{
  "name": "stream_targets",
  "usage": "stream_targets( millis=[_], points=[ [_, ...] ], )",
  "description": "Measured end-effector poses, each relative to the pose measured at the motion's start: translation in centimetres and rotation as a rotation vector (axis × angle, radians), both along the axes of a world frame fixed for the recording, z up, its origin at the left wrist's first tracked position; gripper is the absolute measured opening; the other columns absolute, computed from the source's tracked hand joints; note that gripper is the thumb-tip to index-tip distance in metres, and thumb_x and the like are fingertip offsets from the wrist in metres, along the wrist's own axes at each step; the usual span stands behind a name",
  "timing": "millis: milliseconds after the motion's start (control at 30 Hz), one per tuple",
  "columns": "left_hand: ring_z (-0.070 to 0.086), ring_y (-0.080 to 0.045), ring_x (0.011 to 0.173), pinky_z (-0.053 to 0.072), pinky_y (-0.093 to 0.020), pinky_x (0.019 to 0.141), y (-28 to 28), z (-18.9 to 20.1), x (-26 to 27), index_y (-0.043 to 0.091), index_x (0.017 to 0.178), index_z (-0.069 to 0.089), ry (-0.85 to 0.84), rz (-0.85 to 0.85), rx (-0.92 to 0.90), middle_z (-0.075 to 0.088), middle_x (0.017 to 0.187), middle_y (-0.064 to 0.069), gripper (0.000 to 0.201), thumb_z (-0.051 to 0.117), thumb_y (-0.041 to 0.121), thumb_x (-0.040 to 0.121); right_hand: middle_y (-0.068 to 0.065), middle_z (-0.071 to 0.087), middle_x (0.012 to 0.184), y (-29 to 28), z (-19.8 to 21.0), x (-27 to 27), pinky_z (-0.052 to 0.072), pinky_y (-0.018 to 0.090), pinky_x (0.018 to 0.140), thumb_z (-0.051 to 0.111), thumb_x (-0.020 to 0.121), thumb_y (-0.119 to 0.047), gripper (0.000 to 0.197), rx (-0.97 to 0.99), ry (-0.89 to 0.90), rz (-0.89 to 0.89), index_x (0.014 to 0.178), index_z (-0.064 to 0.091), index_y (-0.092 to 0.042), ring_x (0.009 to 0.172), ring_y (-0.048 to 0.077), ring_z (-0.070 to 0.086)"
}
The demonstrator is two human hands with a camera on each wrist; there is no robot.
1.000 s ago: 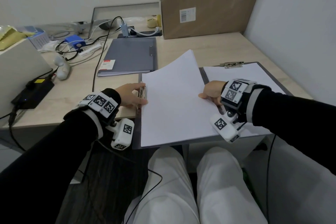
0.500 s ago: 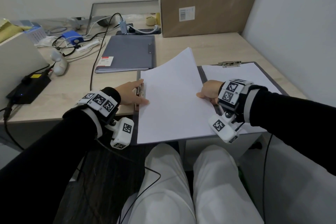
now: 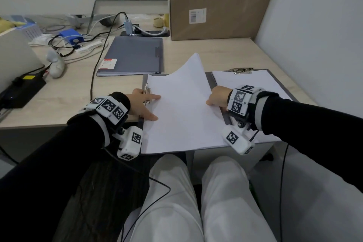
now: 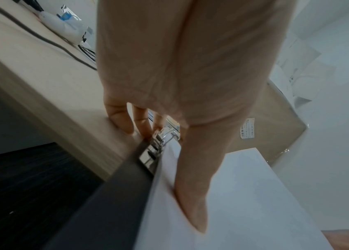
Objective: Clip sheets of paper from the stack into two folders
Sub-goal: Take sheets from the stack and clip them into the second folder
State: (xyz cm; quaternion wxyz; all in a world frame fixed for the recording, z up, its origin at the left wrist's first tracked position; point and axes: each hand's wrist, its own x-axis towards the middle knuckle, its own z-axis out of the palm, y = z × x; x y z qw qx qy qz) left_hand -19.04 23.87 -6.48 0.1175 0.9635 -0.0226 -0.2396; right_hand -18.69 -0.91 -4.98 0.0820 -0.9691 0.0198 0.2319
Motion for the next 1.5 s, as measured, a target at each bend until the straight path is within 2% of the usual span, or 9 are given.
stream_targets(
  millis=[67,233,367,467,600,1000,1133,1300,1500],
  points=[
    [0.020,-0.033,0.143,0.024,-0.040,0.116,-0.1,0.1,0.0,0.044,0.147,0.020,0.007,-0.007,0.015,0.002,0.157,-0.008,0.087,0.071,0.047,0.076,0.006,0.043,0.072,0.1,-0.2,0.1,0.025,0.023,0.048,0.043,0.093,-0.006,0.024,0.154,-0.049,-0.077,0.069,0.043,-0.009,0.066,0.024,0.045],
    [0.020,-0.034,0.143,0.024,-0.041,0.116,-0.2,0.4,0.0,0.045,0.146,0.019,0.017,-0.023,0.039,0.002,0.156,-0.008,0.088,0.071,0.050,0.075,0.003,0.039,0.068,-0.2,-0.2,0.2,0.030,0.023,0.055,0.055,0.082,-0.014,0.024,0.202,-0.089,-0.175,0.067,0.038,-0.010,0.060,0.019,0.040],
    [0.022,-0.033,0.143,0.025,-0.040,0.116,0.0,0.5,-0.1,0.044,0.147,0.018,0.010,-0.035,0.034,0.003,0.156,-0.008,0.088,0.070,0.049,0.076,0.005,0.053,0.081,-1.3,0.2,0.4,0.050,0.032,0.072,0.071,0.066,-0.023,0.042,0.140,-0.074,-0.139,0.099,0.056,-0.002,0.076,0.026,0.056],
    [0.022,-0.033,0.143,0.026,-0.040,0.115,0.0,0.4,-0.1,0.044,0.147,0.019,0.010,-0.040,0.031,0.001,0.157,-0.008,0.088,0.070,0.049,0.076,0.011,0.051,0.118,-1.6,0.4,0.2,0.048,0.034,0.084,0.074,0.074,-0.031,0.076,0.031,-0.165,-0.010,0.135,0.037,-0.006,0.104,0.028,0.055],
    [0.023,-0.034,0.142,0.027,-0.040,0.114,0.0,0.5,-0.2,0.043,0.147,0.019,0.017,-0.040,0.021,0.001,0.157,-0.008,0.088,0.070,0.049,0.076,0.007,0.005,0.161,0.2,0.5,0.1,0.011,0.037,0.119,0.064,0.083,-0.046,0.095,0.075,-0.168,0.261,0.153,0.008,-0.014,0.149,0.024,0.004],
    [0.020,-0.031,0.145,0.020,-0.038,0.117,0.2,0.5,-0.2,0.042,0.149,0.007,0.020,-0.041,-0.011,0.002,0.158,-0.007,0.097,0.069,0.051,0.076,-0.003,-0.029,0.156,3.7,-3.9,1.0,-0.007,0.051,0.118,0.051,0.067,-0.081,0.121,-0.060,0.019,0.462,0.148,-0.023,-0.030,0.145,0.024,-0.025],
    [0.031,-0.025,0.141,0.024,-0.031,0.112,0.8,1.1,0.9,0.029,0.151,0.015,-0.092,0.073,-0.254,0.028,0.155,-0.006,0.082,0.060,0.047,0.085,-0.003,-0.030,0.156,3.7,-4.1,1.2,-0.008,0.052,0.117,0.052,0.065,-0.082,0.123,-0.058,0.016,0.476,0.148,-0.024,-0.031,0.145,0.025,-0.026],
    [0.055,-0.030,0.096,0.040,-0.032,0.088,0.6,0.4,2.9,-0.003,0.115,0.061,-0.205,0.316,-0.458,0.060,0.103,-0.017,0.038,0.049,0.027,0.096,-0.003,-0.031,0.156,3.6,-4.3,1.3,-0.008,0.054,0.117,0.051,0.064,-0.083,0.124,-0.055,0.019,0.475,0.147,-0.025,-0.031,0.144,0.025,-0.027],
    [0.053,-0.015,0.090,0.041,-0.024,0.069,1.4,0.0,3.2,0.018,0.084,0.061,-0.332,0.512,-0.810,0.059,0.096,-0.002,0.017,0.053,0.029,0.093,-0.004,-0.031,0.156,3.7,-4.3,1.4,-0.009,0.053,0.117,0.052,0.063,-0.083,0.124,-0.045,0.024,0.460,0.147,-0.025,-0.032,0.144,0.024,-0.028]
  ],
)
